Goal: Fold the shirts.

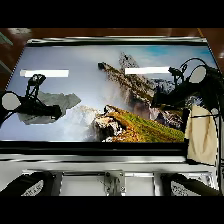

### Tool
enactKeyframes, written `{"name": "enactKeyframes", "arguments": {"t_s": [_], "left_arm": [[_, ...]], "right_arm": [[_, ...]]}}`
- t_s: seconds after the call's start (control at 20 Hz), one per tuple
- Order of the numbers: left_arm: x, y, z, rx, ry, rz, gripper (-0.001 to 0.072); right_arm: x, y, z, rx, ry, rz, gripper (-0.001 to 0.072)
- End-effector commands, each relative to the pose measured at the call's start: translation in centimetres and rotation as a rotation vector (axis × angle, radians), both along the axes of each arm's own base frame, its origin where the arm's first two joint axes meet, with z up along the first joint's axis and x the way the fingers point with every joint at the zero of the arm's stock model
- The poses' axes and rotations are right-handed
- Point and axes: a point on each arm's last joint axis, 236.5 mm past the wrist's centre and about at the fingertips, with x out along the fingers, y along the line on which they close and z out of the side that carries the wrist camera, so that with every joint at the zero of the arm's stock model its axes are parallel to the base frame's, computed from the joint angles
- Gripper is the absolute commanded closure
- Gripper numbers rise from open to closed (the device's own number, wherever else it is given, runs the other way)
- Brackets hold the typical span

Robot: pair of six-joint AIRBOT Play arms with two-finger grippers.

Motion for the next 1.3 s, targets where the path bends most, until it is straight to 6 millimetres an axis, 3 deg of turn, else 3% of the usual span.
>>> {"name": "enactKeyframes", "arguments": {"t_s": [0.0,0.85,1.05,1.25], "left_arm": [[0.0,0.0,0.0,0.0,0.0,0.001,0.0021],[0.0,0.0,0.0,0.0,0.0,0.001,0.0021],[2.1,-0.7,0.3,-0.034,-0.074,0.011,0.0021],[2.1,-2.0,-0.4,-0.093,-0.039,0.022,0.0021]], "right_arm": [[0.0,0.0,0.0,0.0,0.0,0.0,0.0028],[0.5,-0.1,0.0,-0.003,-0.018,-0.005,0.0028],[0.7,-0.1,0.1,-0.002,-0.029,-0.009,0.0028],[0.8,-1.5,-0.3,-0.064,-0.033,-0.007,0.0028]]}}
